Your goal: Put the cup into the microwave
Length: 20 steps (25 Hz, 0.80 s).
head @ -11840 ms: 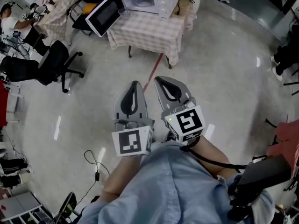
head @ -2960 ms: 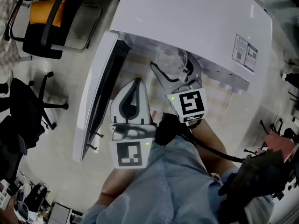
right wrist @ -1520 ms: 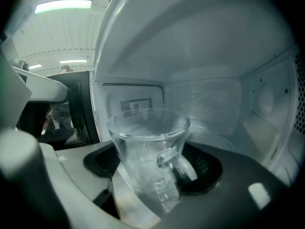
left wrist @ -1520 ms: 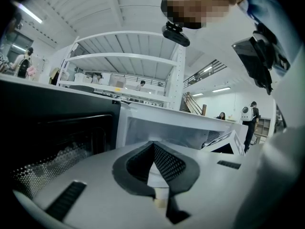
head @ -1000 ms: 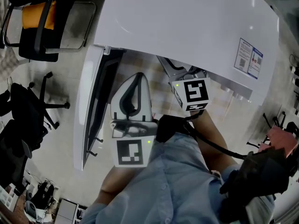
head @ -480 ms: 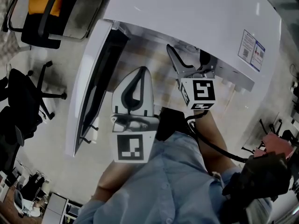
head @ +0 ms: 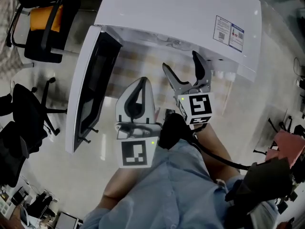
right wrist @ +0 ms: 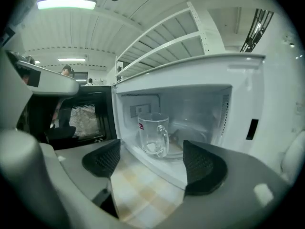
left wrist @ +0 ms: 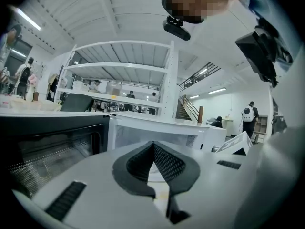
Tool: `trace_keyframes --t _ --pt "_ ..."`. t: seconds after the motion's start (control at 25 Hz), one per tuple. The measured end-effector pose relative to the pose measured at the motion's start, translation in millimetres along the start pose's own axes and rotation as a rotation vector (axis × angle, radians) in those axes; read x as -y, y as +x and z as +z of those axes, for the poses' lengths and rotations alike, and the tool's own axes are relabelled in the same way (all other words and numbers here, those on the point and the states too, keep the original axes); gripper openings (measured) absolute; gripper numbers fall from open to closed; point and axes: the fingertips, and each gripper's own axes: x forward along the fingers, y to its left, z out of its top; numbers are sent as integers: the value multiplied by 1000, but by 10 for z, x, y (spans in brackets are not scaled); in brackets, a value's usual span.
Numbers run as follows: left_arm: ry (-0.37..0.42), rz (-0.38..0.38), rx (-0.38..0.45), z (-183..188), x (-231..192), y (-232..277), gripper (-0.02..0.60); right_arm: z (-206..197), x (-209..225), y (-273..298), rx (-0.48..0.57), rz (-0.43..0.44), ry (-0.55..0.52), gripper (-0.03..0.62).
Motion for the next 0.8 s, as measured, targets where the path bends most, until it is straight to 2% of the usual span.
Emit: trace_keyframes --t 0.24,0.36,0.56,0.6,0.8 --pt "25 -34 0 50 176 4 6 197 -221 -270 66 68 36 378" --pt "34 -42 0 81 213 40 6 238 -307 -345 64 101 39 271" --pt "47 -68 1 102 250 152 6 330 -349 -351 90 105 39 21" --pt "48 -75 -3 95 251 186 6 331 -347 -335 88 103 37 2" --pt "42 -105 -20 31 215 416 6 276 -388 -142 49 106 22 2"
